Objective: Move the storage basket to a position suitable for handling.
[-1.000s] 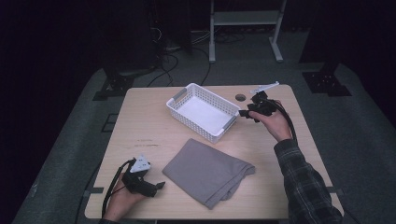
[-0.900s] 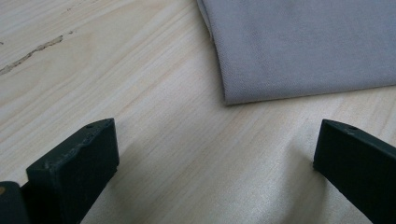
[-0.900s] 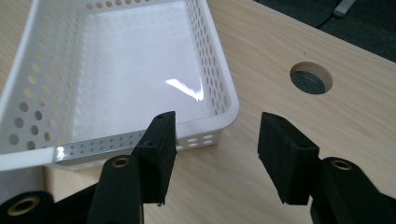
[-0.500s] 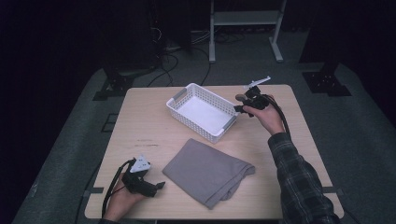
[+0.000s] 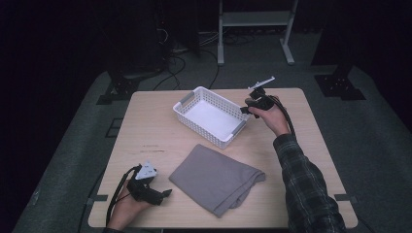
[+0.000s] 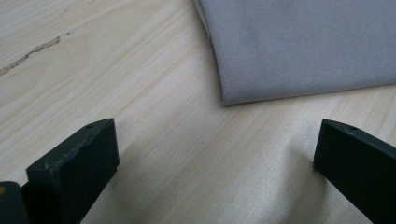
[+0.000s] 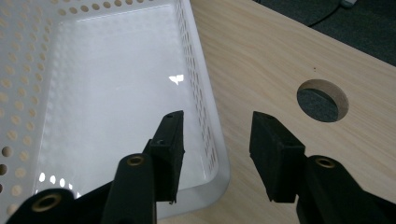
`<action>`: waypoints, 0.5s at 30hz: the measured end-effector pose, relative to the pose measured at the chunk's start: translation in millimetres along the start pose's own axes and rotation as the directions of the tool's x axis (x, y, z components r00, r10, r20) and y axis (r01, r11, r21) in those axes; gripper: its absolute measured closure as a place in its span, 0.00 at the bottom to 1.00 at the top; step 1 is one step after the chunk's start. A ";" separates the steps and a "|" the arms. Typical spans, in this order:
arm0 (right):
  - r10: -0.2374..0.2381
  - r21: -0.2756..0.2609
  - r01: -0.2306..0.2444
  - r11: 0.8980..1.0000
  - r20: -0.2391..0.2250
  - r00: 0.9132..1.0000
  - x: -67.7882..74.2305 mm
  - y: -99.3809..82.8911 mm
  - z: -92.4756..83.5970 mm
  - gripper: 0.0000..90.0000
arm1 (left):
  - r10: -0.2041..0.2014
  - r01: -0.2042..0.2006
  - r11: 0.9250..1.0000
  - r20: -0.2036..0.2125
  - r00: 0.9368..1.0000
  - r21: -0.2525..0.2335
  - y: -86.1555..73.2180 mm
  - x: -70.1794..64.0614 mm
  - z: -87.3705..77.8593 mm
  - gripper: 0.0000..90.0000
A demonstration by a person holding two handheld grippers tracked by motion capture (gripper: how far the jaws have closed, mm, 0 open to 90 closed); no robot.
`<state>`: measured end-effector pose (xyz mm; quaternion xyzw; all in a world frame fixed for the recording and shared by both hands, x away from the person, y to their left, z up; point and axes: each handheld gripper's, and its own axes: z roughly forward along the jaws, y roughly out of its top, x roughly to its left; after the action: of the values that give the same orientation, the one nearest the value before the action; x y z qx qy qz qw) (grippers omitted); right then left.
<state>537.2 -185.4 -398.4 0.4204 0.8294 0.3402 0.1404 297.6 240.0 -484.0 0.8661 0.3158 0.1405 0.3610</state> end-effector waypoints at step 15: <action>0.018 0.043 -0.018 0.999 -0.006 1.000 -6.4 -5.1 9.5 0.87 | 0.000 0.000 1.000 0.000 1.000 0.001 0.0 0.0 0.0 0.00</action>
<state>542.9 -188.4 -409.2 0.4295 0.8332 0.3249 0.1257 297.6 240.0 -484.0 0.8663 0.3157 0.1405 0.3608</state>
